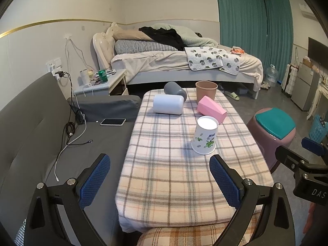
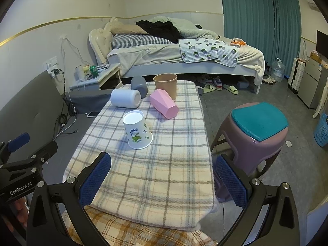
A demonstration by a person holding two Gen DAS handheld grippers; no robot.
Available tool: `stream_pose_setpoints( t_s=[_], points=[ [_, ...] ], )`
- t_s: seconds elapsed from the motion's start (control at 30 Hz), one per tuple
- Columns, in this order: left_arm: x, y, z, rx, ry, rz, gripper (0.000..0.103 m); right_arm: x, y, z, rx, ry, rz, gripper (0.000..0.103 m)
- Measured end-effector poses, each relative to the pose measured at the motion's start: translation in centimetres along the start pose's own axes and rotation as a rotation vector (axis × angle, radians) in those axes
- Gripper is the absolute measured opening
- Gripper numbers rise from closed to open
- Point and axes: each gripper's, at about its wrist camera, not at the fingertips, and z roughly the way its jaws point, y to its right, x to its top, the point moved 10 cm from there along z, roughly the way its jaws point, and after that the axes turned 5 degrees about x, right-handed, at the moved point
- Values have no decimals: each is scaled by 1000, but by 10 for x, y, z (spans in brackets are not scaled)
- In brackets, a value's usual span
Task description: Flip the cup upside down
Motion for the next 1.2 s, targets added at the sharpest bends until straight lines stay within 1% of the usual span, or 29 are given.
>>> stream_pose_setpoints(
  t_s=[0.23, 1.2],
  points=[
    [0, 2, -1, -15, -12, -1, 100, -1, 0, 1, -4, 0, 0, 103],
    [-1, 2, 0, -16, -10, -1, 100, -5, 5, 3, -4, -15, 1, 103]
  ],
)
